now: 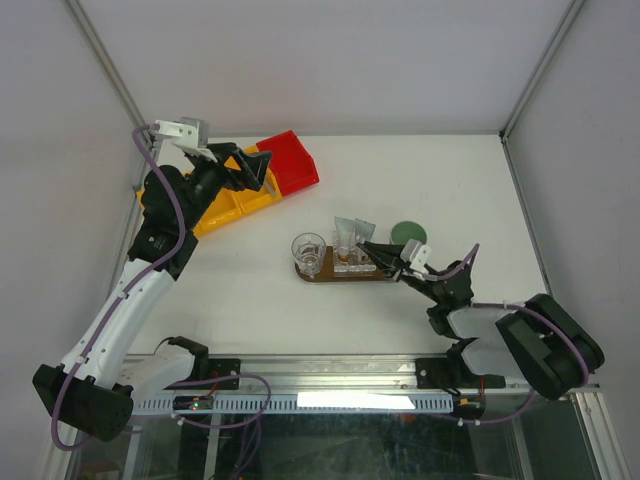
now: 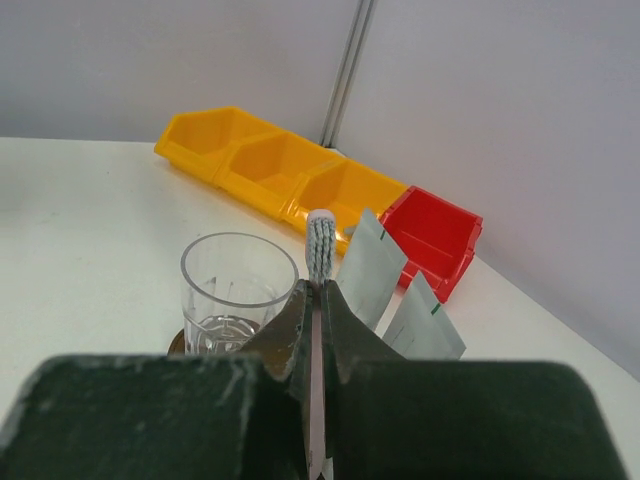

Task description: Prepare toiletry sets of a toothbrush and toothpaste on the tray

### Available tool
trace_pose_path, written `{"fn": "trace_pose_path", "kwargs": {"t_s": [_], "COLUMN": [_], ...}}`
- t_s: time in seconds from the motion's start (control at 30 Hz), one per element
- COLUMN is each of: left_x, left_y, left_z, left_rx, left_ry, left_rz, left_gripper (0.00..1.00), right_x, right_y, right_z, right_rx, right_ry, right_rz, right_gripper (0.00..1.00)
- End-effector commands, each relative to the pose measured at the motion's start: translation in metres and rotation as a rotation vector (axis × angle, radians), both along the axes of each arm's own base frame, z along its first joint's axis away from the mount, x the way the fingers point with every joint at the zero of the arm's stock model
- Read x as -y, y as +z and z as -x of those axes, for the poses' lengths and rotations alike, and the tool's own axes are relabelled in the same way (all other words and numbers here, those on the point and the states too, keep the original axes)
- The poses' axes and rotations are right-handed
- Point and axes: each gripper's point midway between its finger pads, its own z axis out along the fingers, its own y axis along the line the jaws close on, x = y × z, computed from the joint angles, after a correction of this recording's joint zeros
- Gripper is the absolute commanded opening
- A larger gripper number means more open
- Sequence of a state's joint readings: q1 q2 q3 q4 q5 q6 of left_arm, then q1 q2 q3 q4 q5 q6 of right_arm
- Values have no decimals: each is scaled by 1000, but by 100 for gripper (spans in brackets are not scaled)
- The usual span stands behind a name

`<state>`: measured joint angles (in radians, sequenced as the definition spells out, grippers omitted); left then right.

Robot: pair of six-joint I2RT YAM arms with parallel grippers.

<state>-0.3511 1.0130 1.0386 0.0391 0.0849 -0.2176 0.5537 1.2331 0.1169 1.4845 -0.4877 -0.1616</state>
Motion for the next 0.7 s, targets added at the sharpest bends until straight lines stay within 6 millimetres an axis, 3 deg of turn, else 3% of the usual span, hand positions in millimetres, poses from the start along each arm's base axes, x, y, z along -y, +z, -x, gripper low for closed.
{"fn": "trace_pose_path", "kwargs": {"t_s": [0.0,0.3,0.37,0.5,0.67], "left_x": [-3,5,17,56,95], "left_y": [18,15,16,16,-12], "left_z": [3,4,6,33,63], "left_rx": [64,52,32,-28,-180], "left_ry": [-3,-47,-91,-247,-427], "left_rz": [10,11,13,60,119], "left_gripper": [98,99,98,95,82], "right_x": [3,7,5,6,5], "right_y": [25,17,17,19,20], "right_z": [7,0,0,0,-2], "right_rx": [112,71,60,52,54], "right_ry": [11,-12,-4,-4,-4], "right_rz": [-57,-57,-63,-75,-74], "right_gripper": [0,0,0,0,0]}}
